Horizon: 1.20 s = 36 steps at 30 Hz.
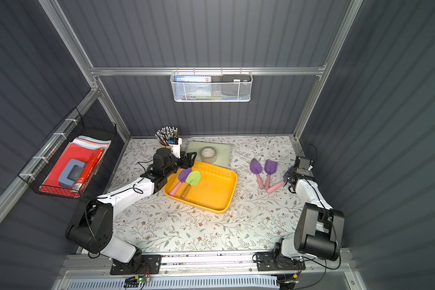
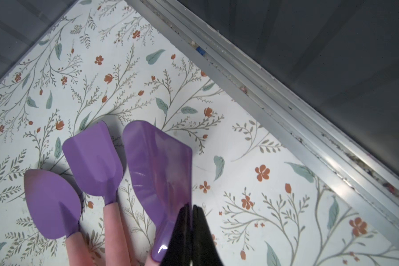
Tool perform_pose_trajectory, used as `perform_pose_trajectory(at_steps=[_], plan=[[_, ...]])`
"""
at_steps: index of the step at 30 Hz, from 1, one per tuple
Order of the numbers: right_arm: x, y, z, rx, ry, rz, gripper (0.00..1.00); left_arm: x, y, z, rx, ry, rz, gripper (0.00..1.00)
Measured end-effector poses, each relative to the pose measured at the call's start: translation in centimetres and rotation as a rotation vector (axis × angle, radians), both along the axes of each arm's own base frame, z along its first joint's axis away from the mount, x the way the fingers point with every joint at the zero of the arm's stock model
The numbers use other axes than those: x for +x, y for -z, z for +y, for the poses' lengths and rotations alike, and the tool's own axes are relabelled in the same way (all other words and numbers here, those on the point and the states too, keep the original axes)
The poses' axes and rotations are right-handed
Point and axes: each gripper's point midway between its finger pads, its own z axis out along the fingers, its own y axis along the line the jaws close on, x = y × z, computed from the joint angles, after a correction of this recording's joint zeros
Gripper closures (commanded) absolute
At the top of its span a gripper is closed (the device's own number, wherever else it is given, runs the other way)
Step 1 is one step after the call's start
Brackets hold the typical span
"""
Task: Take the shovel out of the storage box
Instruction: Place the shovel at the center of the board.
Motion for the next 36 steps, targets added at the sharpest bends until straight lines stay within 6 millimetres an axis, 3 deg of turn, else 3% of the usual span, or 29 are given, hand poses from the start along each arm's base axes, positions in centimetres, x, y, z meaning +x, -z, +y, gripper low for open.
perform_pose_trajectory(at_steps=[6, 14, 16, 18, 20, 23, 28, 32, 34, 36], plan=[[2.3, -1.1, -0.8, -0.034, -0.009, -0.041, 1.0, -0.1, 0.4, -0.2, -0.005, 0.015, -0.002, 0.25], [2.9, 2.7, -0.5, 0.003, -0.026, 0.035, 0.96, 0.0, 1.0, -0.3, 0.004, 0.019, 0.004, 0.25], [3.2, 3.0, -0.2, 0.018, -0.036, 0.029, 0.9, 0.0, 1.0, -0.3, 0.004, 0.019, 0.005, 0.25], [3.5, 3.5, 0.0, 0.037, -0.045, 0.027, 0.72, 0.0, 1.0, -0.3, 0.004, 0.02, 0.005, 0.25], [3.6, 4.2, 0.2, 0.052, -0.051, 0.037, 0.6, 0.0, 1.0, -0.3, 0.004, 0.02, 0.005, 0.25], [3.6, 5.1, 0.4, 0.068, -0.047, 0.051, 0.53, 0.0, 1.0, -0.3, 0.005, 0.019, 0.005, 0.25], [3.6, 5.0, 0.3, 0.073, -0.031, 0.045, 0.51, 0.0, 1.2, -0.3, 0.007, 0.019, 0.01, 0.25], [2.0, 3.1, 0.7, 0.059, -0.023, -0.003, 0.51, 0.1, 1.7, -0.4, 0.011, 0.019, 0.02, 0.25], [1.7, 0.6, 1.4, 0.039, -0.031, -0.063, 0.5, 0.1, 1.9, -0.4, 0.012, 0.02, 0.023, 0.25], [2.0, -2.9, 3.3, 0.009, -0.07, -0.149, 0.49, 0.1, 1.9, -0.4, 0.012, 0.019, 0.023, 0.25]])
